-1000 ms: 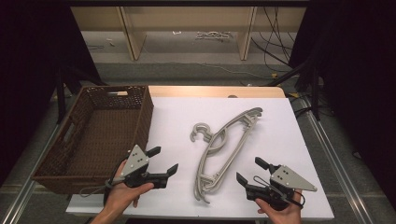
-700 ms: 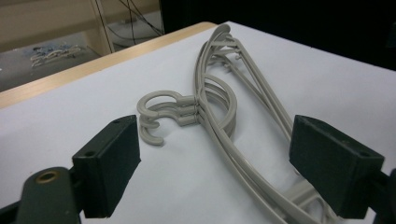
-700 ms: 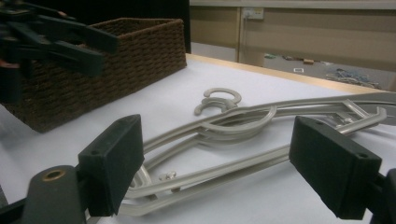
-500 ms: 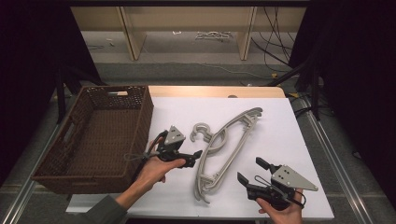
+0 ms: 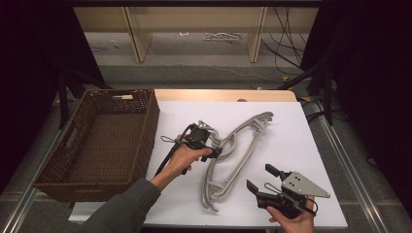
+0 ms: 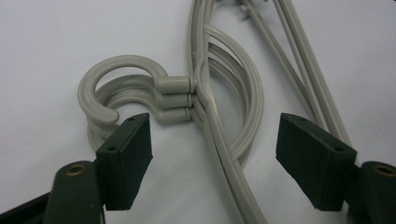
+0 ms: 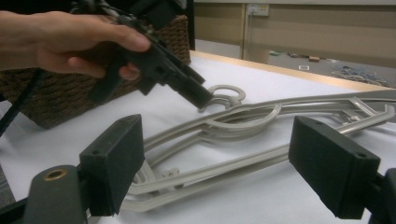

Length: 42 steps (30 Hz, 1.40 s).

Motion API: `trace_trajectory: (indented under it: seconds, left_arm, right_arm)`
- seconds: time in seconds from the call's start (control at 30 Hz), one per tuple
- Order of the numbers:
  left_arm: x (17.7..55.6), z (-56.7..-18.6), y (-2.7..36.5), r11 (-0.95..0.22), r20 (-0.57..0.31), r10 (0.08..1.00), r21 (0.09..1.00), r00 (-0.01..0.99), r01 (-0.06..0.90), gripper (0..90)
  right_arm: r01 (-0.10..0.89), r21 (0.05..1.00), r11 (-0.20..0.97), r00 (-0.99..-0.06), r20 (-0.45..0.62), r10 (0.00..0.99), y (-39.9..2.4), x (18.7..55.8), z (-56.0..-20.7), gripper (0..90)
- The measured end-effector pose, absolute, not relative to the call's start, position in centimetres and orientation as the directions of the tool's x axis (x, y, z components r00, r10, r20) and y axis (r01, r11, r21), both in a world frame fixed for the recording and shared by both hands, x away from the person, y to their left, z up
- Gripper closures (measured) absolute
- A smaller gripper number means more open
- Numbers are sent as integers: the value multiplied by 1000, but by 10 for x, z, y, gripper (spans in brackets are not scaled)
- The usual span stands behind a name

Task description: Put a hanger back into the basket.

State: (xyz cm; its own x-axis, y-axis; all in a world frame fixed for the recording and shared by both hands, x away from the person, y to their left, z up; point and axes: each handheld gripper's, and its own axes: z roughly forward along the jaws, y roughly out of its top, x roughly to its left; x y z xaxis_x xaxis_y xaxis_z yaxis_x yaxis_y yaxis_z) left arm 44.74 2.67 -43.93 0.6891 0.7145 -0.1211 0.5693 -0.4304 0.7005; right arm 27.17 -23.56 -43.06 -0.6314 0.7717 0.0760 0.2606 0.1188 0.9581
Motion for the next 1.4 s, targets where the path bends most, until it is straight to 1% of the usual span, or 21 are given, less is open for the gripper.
trace_trajectory:
  seconds: [0.13,0.23,0.3,0.37,0.4,0.47,0.53,0.63,0.7,0.73,0.93,0.97,1.03,1.07,1.17,1.2,1.23,1.27,1.33,1.37,1.4]
  left_arm:
    - [457,-442,21,-403,-164,724,688,670,604,332]
    - [464,-446,17,-430,-147,727,665,671,611,349]
    - [467,-447,15,-430,-144,734,658,664,618,380]
    - [470,-448,12,-424,-157,737,649,657,632,393]
    - [470,-449,11,-434,-155,733,642,662,632,408]
    - [471,-450,8,-455,-131,737,629,663,631,409]
    - [472,-451,6,-463,-130,737,619,664,635,422]
    - [473,-452,4,-471,-128,740,603,661,644,472]
    - [473,-453,1,-479,-125,740,593,661,647,481]
    - [473,-454,-1,-488,-119,738,587,665,646,481]
    - [477,-461,-4,-502,-116,749,542,652,674,547]
    - [478,-462,-4,-488,-139,752,541,645,685,550]
    - [480,-461,-2,-493,-161,740,531,653,690,614]
    - [481,-460,-1,-490,-182,733,528,656,694,614]
    - [480,-458,-1,-477,-189,731,545,656,689,698]
    - [480,-458,-1,-471,-194,733,547,652,692,741]
    - [480,-458,-1,-468,-195,735,548,650,694,741]
    - [479,-459,-3,-423,-217,752,564,622,709,747]
    - [482,-457,1,-443,-217,743,550,634,708,764]
    - [481,-459,0,-393,-244,759,566,603,724,769]
    - [483,-458,3,-432,-230,745,549,626,716,772]
  right_arm:
    - [262,958,121,-632,76,771,-236,272,-431,196]
    - [262,958,114,-635,82,769,-235,272,-431,196]
    - [257,960,113,-636,80,767,-235,273,-432,196]
    - [256,960,112,-639,81,765,-235,273,-431,196]
    - [275,950,146,-632,65,772,-237,271,-430,196]
    - [274,951,143,-632,66,772,-237,271,-430,196]
    - [274,951,141,-631,67,772,-237,271,-430,196]
    - [273,951,145,-634,64,771,-237,271,-430,196]
    - [273,951,146,-634,64,770,-237,272,-430,197]
    - [257,959,117,-642,79,763,-234,273,-432,197]
    - [260,956,133,-638,66,767,-235,273,-431,202]
    - [262,956,133,-639,68,766,-235,273,-431,203]
    - [265,955,135,-646,71,760,-235,272,-431,204]
    - [265,955,135,-646,71,760,-235,272,-431,204]
    - [267,954,139,-643,69,763,-235,273,-431,204]
    - [268,954,136,-647,74,759,-235,273,-431,204]
    - [268,954,136,-647,74,759,-235,273,-431,204]
    - [267,954,136,-647,73,759,-235,273,-431,204]
    - [266,954,136,-649,73,758,-234,272,-431,204]
    - [265,955,135,-649,73,757,-235,273,-431,204]
    - [266,954,136,-649,73,758,-235,273,-431,204]
